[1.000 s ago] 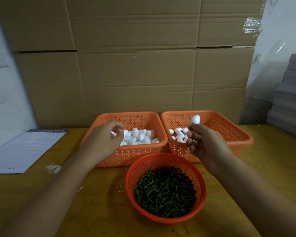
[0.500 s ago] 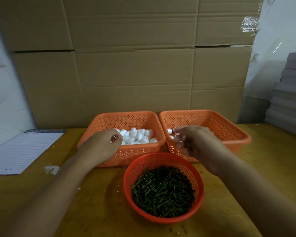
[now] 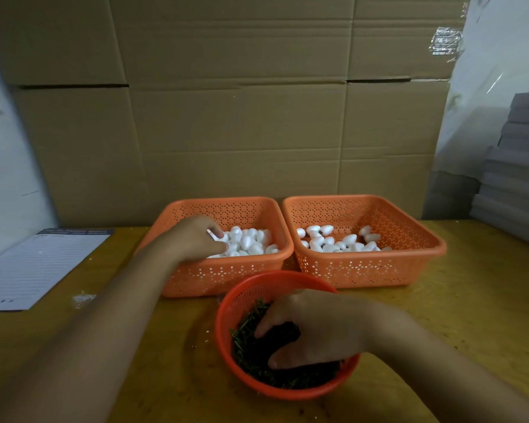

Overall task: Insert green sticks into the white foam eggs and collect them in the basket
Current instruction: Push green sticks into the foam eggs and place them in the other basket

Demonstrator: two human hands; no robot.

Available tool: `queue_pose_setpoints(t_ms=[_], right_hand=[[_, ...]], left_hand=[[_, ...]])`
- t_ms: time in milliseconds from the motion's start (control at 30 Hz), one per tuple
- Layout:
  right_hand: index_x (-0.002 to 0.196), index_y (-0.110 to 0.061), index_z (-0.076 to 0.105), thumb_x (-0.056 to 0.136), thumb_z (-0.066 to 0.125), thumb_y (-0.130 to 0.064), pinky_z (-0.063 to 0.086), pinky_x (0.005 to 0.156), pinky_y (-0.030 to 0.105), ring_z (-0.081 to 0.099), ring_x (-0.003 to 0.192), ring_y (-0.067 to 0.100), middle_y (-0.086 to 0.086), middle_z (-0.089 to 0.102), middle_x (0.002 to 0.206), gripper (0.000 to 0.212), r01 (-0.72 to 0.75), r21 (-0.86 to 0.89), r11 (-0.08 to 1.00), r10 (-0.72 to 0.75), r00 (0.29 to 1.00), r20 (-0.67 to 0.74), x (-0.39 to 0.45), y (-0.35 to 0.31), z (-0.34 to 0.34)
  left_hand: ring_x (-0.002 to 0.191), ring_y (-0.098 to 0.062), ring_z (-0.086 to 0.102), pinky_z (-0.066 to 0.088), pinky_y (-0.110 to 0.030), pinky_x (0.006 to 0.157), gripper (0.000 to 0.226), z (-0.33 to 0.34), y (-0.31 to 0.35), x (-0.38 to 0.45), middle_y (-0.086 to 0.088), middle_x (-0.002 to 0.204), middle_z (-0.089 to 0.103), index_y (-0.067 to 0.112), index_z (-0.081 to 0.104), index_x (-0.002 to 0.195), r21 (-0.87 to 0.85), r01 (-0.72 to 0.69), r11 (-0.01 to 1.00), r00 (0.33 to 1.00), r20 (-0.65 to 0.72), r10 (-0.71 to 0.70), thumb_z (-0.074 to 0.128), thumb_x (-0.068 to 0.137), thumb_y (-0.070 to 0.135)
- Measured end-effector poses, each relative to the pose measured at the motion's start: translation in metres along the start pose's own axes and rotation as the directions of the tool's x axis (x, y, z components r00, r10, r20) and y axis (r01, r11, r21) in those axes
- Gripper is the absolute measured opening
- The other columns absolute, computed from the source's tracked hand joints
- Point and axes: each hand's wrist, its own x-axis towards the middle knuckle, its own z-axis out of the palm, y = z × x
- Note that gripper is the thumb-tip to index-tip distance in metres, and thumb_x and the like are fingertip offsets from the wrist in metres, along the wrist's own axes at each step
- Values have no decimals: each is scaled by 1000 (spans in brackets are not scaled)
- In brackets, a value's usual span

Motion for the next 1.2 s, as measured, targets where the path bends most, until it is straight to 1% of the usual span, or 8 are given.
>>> queue_pose_setpoints(t_ms=[233, 400, 500, 667, 767, 867, 967, 1200], right_hand=[[136, -37, 58, 91, 66, -47, 42, 104, 32, 49, 125, 9, -15, 54, 139, 47, 15, 19, 1000, -15, 1000, 26, 2, 5, -1], [135, -36, 58, 90, 67, -47, 43, 106, 35, 50, 124, 9, -14, 55, 138, 47, 23, 22, 999, -23, 999, 27, 3, 7, 1], [136, -35, 58, 90, 67, -47, 43, 106, 37, 51, 125, 9, -14, 55, 139, 47, 30, 26, 999, -31, 999, 23, 5, 8, 2], [135, -37, 57, 90, 67, -48, 43, 106, 38, 51, 125, 9, -15, 55, 138, 48, 27, 30, 999, -27, 999, 21, 6, 10, 4], [134, -37, 57, 89, 67, -48, 44, 106, 38, 51, 124, 9, -15, 55, 137, 47, 23, 31, 999, -24, 1000, 19, 7, 10, 4], [134, -38, 58, 89, 68, -48, 44, 105, 38, 51, 123, 8, -16, 55, 136, 47, 21, 39, 999, -21, 1000, 14, 7, 10, 4], [134, -37, 58, 89, 68, -47, 44, 105, 37, 51, 124, 7, -17, 54, 137, 47, 26, 45, 999, -26, 1000, 12, 6, 10, 3], [134, -37, 57, 90, 68, -47, 44, 105, 36, 50, 123, 7, -17, 54, 137, 47, 26, 47, 999, -27, 1000, 13, 6, 10, 3]], left_hand=[[90, -15, 71, 56, -38, 93, 34, 1, 16, 16, 0, 103, 74, 30, 71, 110, 59, 62, 996, 984, 163, -71, 80, 78, 37], [120, -19, 59, 48, -36, 101, 27, 8, 22, 22, 7, 143, 57, 38, 73, 109, 83, 54, 995, 969, 238, -72, 78, 83, 35], [126, -18, 57, 46, -32, 96, 28, 11, 18, 26, 7, 147, 54, 34, 75, 109, 57, 35, 998, 968, 247, -48, 81, 83, 27], [102, -11, 66, 52, -30, 88, 20, 12, 6, 24, 6, 117, 69, 34, 72, 93, -130, -14, 991, 988, 149, 33, 82, 81, 23], [99, -6, 67, 51, -27, 81, 26, 10, -2, 18, 12, 107, 70, 36, 70, 99, -278, -111, 954, 989, 62, 133, 79, 81, 18], [102, -5, 66, 53, -26, 88, 39, 10, -5, 10, 14, 112, 68, 39, 68, 105, -334, -198, 921, 978, -9, 207, 73, 83, 7], [103, -5, 67, 54, -18, 81, 49, 7, -2, -1, 14, 118, 66, 36, 65, 113, -370, -280, 886, 960, -95, 263, 69, 84, -3], [107, 1, 66, 52, -12, 83, 43, 8, 12, -42, 13, 118, 65, 32, 72, 110, -509, -442, 739, 896, -215, 388, 68, 86, -4]])
